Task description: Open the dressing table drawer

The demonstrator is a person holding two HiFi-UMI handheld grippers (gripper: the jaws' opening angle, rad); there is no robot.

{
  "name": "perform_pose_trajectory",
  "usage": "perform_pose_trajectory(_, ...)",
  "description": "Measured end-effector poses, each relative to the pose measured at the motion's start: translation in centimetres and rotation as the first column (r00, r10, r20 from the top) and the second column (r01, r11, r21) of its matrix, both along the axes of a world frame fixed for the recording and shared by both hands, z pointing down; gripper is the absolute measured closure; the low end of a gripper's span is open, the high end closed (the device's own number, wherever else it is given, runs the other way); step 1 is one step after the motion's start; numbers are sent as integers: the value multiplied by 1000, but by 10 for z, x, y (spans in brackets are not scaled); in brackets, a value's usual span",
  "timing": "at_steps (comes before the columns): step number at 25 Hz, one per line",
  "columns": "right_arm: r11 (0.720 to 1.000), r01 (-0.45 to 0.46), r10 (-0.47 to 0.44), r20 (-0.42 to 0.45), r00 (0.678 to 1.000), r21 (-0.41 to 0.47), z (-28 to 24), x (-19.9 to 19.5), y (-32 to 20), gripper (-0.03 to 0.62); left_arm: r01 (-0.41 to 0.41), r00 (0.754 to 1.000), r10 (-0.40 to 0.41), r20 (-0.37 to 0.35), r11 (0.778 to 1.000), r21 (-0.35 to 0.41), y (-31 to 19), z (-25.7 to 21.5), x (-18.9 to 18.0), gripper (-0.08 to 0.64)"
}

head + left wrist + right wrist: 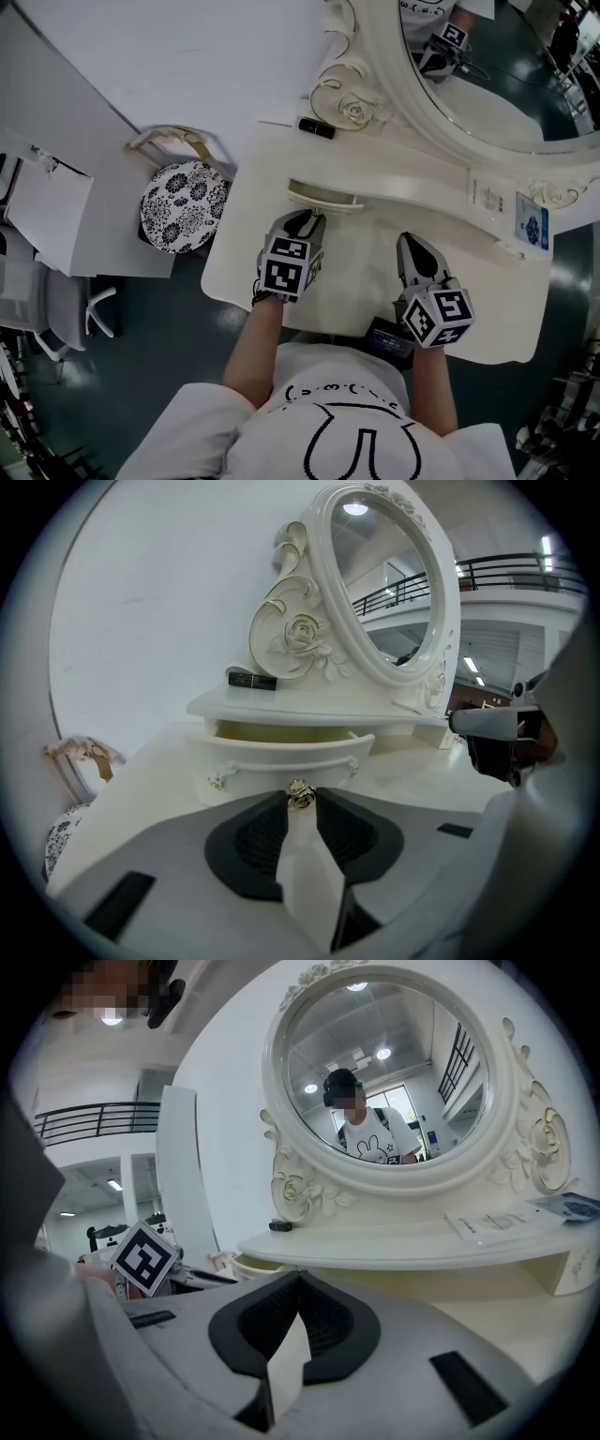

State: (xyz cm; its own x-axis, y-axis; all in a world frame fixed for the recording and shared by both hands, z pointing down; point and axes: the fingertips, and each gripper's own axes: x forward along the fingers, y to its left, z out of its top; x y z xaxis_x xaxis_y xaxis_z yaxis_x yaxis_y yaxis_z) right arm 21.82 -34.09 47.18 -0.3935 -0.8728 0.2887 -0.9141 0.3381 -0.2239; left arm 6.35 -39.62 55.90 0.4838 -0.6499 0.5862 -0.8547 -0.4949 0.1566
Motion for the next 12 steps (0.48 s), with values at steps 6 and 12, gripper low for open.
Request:
perform_pose_trajectory(6,1000,0,0,8,1000,-1,0,-2,2,574,-11,1000,11,-3,1000,5,4,0,-1,434)
perform_pose_trajectory(12,1000,8,-8,7,1000,-2,1,-6,5,574,-12,1000,12,-2,1000,8,10,1,-3,436)
